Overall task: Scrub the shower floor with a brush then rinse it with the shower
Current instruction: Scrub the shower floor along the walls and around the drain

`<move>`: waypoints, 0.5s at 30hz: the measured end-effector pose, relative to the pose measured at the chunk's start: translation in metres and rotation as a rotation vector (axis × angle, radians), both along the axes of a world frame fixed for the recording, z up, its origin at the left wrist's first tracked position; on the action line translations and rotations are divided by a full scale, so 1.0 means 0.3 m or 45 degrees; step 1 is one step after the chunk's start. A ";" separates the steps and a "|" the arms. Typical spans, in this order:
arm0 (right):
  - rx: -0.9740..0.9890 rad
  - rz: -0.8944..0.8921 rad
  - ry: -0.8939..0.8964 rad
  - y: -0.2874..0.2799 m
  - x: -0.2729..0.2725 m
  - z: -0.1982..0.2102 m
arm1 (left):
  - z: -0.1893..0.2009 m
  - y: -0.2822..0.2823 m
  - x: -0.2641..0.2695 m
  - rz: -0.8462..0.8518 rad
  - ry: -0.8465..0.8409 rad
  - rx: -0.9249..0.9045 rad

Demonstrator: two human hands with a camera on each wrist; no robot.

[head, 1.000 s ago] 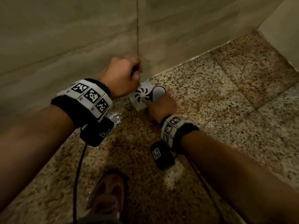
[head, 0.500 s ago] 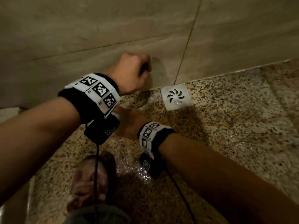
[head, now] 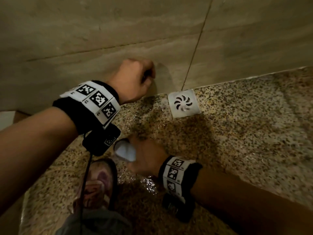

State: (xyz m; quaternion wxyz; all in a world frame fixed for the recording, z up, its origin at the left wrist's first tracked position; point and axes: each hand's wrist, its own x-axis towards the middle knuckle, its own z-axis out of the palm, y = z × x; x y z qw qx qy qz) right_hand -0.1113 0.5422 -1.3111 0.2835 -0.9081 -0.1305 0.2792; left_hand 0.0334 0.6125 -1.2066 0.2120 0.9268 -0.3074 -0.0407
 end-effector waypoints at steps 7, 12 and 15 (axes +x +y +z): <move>-0.150 -0.774 -0.244 -0.377 0.221 0.032 | -0.019 -0.079 -0.025 -0.069 0.037 0.029; -0.005 0.031 -0.092 -0.326 -0.045 0.080 | -0.028 -0.130 -0.060 -0.136 0.035 0.044; -0.216 0.360 -0.071 -0.332 -0.152 0.047 | -0.057 -0.161 -0.101 -0.198 0.034 0.076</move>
